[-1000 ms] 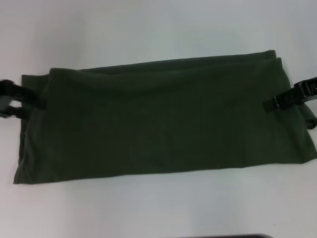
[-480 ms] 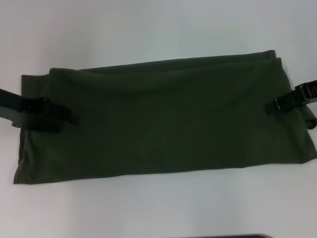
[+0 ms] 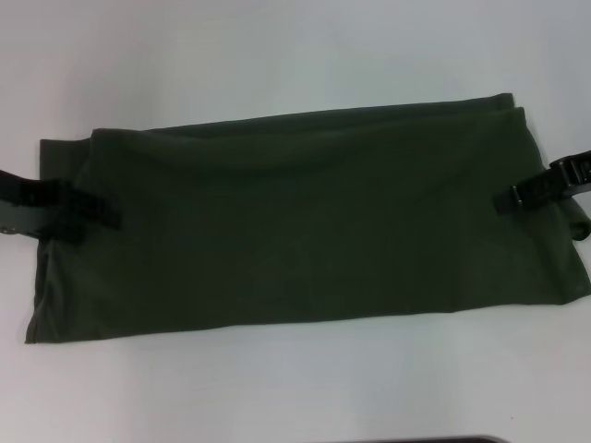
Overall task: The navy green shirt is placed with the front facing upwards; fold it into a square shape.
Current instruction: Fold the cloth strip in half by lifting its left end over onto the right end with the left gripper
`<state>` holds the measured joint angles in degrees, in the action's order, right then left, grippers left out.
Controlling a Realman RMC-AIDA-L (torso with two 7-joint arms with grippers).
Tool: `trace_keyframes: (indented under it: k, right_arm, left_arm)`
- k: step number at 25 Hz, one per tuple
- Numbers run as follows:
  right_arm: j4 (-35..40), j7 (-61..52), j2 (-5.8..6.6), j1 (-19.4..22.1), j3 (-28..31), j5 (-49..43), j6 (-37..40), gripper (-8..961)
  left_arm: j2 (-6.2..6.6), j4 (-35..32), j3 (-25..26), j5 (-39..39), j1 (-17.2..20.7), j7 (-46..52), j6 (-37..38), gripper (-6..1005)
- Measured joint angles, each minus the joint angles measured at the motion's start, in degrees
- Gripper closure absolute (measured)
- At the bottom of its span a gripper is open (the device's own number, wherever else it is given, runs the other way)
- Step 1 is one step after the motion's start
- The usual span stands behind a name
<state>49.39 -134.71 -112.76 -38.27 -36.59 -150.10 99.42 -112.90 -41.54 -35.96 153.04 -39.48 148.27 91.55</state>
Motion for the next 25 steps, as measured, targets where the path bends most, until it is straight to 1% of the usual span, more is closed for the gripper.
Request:
trace_keyframes:
  k: [1, 5, 14, 18, 21, 22, 23, 24, 25]
  right_arm:
    - [0.0, -0.2, 0.0, -0.2, -0.2, 0.0, -0.1, 269]
    - [-0.1, -0.3, 0.0, -0.3, -0.3, 0.0, -0.1, 269]
    - [-0.1, -0.4, 0.0, -0.5, -0.2, 0.0, 0.0, 270]
    - [-0.1, -0.4, -0.01, -0.5, -0.2, 0.1, 0.0, 270]
    - [-0.1, -0.4, 0.0, -0.5, -0.1, 0.1, 0.0, 270]
    - [-0.1, -0.4, 0.0, -0.5, -0.1, 0.1, 0.0, 269]
    - [-0.1, -0.4, -0.01, -0.6, -0.1, 0.1, 0.0, 269]
    - [-0.1, -0.4, 0.0, -0.6, -0.1, 0.1, 0.0, 269]
    - [-0.1, -0.3, 0.0, -0.6, -0.2, 0.1, 0.0, 269]
  left_arm:
    - [0.28, -0.1, 0.0, 0.0, 0.0, 0.1, -0.3, 292]
    - [0.57, 0.0, 0.0, 0.2, 0.0, 0.4, -0.7, 292]
    - [0.66, -0.4, 0.4, 2.9, 0.0, 1.6, -2.0, 291]
    - [0.78, -1.9, 0.6, 2.9, 0.3, 1.6, -1.0, 291]
    - [1.11, -2.8, 1.2, 2.6, 0.4, 1.5, 0.8, 291]
    - [1.39, -3.3, 1.8, 2.5, 0.5, 1.3, 2.1, 291]
    - [2.45, -4.7, 4.9, 2.2, 0.4, 0.6, 5.8, 291]
    - [2.66, -4.9, 5.4, 2.2, 0.4, 0.6, 6.3, 291]
    - [3.3, -5.4, 6.7, 2.2, 0.4, 0.6, 7.4, 291]
